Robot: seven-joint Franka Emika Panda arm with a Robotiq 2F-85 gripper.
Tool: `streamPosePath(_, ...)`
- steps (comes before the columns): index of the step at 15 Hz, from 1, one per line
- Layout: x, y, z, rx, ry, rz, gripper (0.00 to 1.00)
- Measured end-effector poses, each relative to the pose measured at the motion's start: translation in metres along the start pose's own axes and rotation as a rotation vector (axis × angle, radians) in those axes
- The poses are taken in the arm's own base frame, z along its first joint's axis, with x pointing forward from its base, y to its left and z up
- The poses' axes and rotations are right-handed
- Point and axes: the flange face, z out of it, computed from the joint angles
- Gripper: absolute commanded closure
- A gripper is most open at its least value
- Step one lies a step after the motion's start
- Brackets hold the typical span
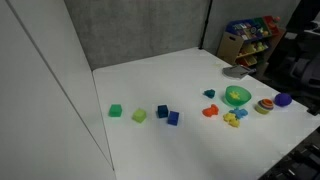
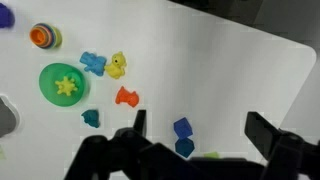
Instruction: Put the yellow toy animal in the bowl
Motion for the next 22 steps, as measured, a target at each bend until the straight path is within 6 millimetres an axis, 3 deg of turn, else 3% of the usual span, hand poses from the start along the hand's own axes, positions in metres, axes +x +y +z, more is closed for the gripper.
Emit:
streamPosePath(5, 0.005, 0.003, 0.007, -0.004, -0.007, 0.008, 0.00)
streamPosePath(9, 0.031, 0.032, 0.038, -0.035, -0.011, 0.067, 0.00)
streamPosePath(15, 0.067, 0.102, 0.112, -0.017, -0.034, 0.205, 0.00)
streamPosePath(22, 0.077, 0.154, 0.218, -0.007, -0.005, 0.329, 0.00)
